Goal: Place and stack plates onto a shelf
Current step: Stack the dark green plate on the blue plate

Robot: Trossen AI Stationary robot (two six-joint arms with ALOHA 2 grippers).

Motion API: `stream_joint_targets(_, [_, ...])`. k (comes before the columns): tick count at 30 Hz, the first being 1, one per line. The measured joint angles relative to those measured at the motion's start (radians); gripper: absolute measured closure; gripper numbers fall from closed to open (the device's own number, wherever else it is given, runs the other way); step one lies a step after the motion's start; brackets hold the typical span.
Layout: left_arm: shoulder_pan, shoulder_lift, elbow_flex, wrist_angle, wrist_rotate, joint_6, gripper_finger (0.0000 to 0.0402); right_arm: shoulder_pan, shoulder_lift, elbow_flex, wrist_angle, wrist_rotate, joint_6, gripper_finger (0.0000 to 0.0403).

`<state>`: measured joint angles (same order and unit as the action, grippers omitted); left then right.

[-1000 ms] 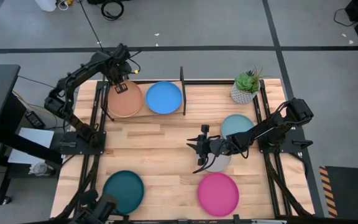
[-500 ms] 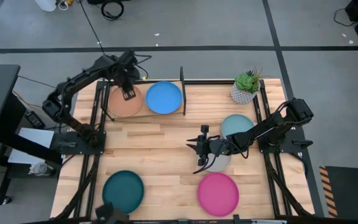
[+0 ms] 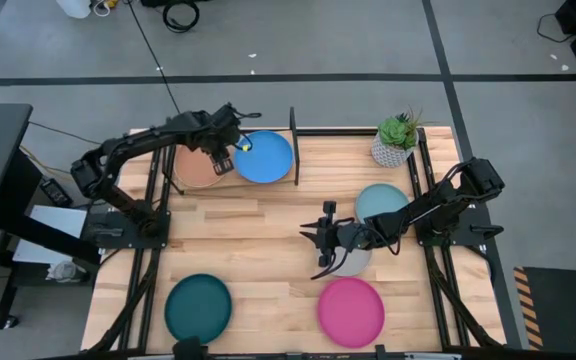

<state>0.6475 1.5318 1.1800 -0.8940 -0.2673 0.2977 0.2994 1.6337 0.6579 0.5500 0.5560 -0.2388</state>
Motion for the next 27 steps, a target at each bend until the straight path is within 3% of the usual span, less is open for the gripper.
stream_joint_targets(6, [0.069, 0.000, -0.101, 0.212, 0.001, 0.000, 0.0269, 0.002, 0.000, 0.000, -0.001, 0.000, 0.001, 0.0314])
stream_joint_targets(12, [0.083, 0.000, -0.171, 0.323, 0.047, 0.001, 0.0269, 0.002, 0.000, 0.000, -0.005, 0.000, 0.002, 0.0314])
stream_joint_targets(20, [0.082, 0.001, -0.226, 0.347, 0.044, 0.011, 0.0269, 0.002, 0.000, 0.000, -0.005, 0.000, 0.001, 0.0314])
stream_joint_targets(24, [0.056, -0.019, -0.181, 0.306, -0.016, 0.031, 0.0269, 0.002, 0.000, 0.000, -0.005, 0.000, 0.000, 0.0314])
stream_joint_targets(27, [0.020, -0.062, -0.125, 0.293, 0.004, 0.035, 0.0269, 0.001, 0.000, 0.000, -0.005, -0.001, 0.000, 0.0314])
